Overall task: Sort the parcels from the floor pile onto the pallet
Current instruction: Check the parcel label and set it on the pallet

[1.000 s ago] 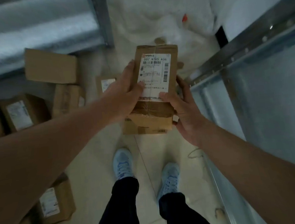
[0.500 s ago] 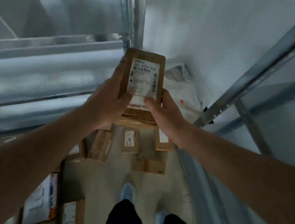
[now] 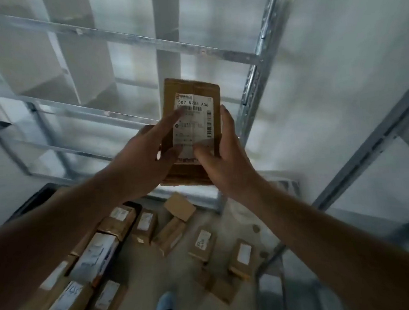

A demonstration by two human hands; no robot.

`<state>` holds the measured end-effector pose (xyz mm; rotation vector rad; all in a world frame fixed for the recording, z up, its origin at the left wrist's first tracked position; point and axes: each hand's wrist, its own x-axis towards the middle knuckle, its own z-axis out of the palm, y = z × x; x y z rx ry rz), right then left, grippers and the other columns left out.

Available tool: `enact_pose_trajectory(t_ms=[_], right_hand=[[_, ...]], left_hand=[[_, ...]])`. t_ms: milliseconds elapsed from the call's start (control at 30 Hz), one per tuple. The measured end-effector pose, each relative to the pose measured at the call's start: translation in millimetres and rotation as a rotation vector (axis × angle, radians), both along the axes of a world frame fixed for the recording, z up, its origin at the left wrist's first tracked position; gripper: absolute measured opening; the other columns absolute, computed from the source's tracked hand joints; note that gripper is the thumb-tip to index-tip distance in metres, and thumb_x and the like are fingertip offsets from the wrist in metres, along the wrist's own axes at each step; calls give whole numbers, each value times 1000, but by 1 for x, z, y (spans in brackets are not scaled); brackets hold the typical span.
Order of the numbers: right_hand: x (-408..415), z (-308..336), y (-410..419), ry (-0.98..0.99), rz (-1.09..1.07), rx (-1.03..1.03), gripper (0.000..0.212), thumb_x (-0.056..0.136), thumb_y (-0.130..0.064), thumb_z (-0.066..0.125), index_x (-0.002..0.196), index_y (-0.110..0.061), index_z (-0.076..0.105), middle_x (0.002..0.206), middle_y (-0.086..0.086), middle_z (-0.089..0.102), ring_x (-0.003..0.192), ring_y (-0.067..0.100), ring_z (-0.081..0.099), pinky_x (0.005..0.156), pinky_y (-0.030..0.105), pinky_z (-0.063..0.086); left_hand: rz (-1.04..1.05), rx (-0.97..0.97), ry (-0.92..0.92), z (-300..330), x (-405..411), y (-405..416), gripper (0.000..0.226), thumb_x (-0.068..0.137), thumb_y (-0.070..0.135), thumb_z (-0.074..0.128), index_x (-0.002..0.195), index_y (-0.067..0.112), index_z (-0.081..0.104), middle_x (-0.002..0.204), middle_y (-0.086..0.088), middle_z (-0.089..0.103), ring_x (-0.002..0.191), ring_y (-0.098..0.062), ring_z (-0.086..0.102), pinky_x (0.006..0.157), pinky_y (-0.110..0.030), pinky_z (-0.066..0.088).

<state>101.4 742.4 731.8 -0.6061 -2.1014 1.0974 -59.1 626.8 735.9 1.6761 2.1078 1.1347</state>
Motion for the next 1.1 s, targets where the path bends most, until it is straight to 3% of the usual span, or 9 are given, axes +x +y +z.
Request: enact_pose_trajectory(t_ms=[167, 300, 467, 533, 667, 767, 867, 1100], right_hand=[[-5, 34, -77, -88, 186, 27, 92, 100, -35, 63, 162, -46, -4, 152, 2, 44, 139, 21, 49, 107, 50, 53], [-24, 50, -142, -78, 308, 30, 95, 99, -36, 65, 162, -45, -6, 154, 3, 44, 141, 25, 48, 109, 53, 50], [-57, 47, -239, -107, 394, 34, 102, 81, -61, 60, 159, -51, -7, 156, 0, 46, 143, 22, 45, 114, 53, 46], [-72, 40, -284, -106, 419, 25, 102, 81, -61, 60, 159, -50, -6, 154, -1, 48, 142, 20, 47, 114, 51, 46], [-100, 23, -370, -91, 526, -31, 100, 90, -42, 68, 161, -44, -3, 154, 2, 46, 142, 22, 47, 112, 50, 49], [-115, 23, -419, -114, 581, -29, 106, 81, -60, 66, 159, -50, -4, 158, -1, 42, 145, 20, 43, 113, 52, 47], [-131, 22, -452, -134, 639, 1, 104, 82, -65, 64, 159, -54, -5, 156, -2, 40, 143, 19, 42, 110, 52, 50], [-168, 11, -493, -181, 808, -20, 107, 77, -75, 65, 156, -60, -5, 155, 0, 39, 142, 22, 42, 108, 55, 50]], left_hand=[[141, 27, -12, 32, 6, -100, 77, 104, 26, 55, 153, 65, 10, 145, 1, 48, 119, -9, 50, 62, -3, 49], [228, 59, -2, 48, -1, -183, 77, 103, 28, 55, 152, 67, 10, 142, 7, 47, 120, -7, 50, 67, -5, 51], [320, 35, 13, 46, -17, -294, 78, 103, 28, 57, 153, 66, 9, 145, 7, 47, 128, -13, 53, 90, -22, 55], [351, -1, 13, 42, -27, -341, 78, 103, 29, 57, 153, 65, 9, 146, 5, 47, 129, -13, 52, 87, -23, 56], [422, -66, -28, 32, -38, -435, 80, 103, 29, 57, 150, 69, 7, 148, 7, 45, 123, -7, 47, 82, -17, 50], [490, -116, -50, 32, -42, -492, 84, 102, 27, 60, 147, 73, 6, 150, 8, 42, 132, -15, 49, 85, -23, 52], [544, -130, -25, 35, -49, -534, 86, 100, 26, 64, 147, 74, 9, 148, 7, 45, 134, -21, 52, 87, -30, 57], [694, -141, -108, 24, -53, -588, 82, 101, 28, 63, 140, 80, 13, 144, 9, 51, 128, -17, 53, 80, -34, 63]])
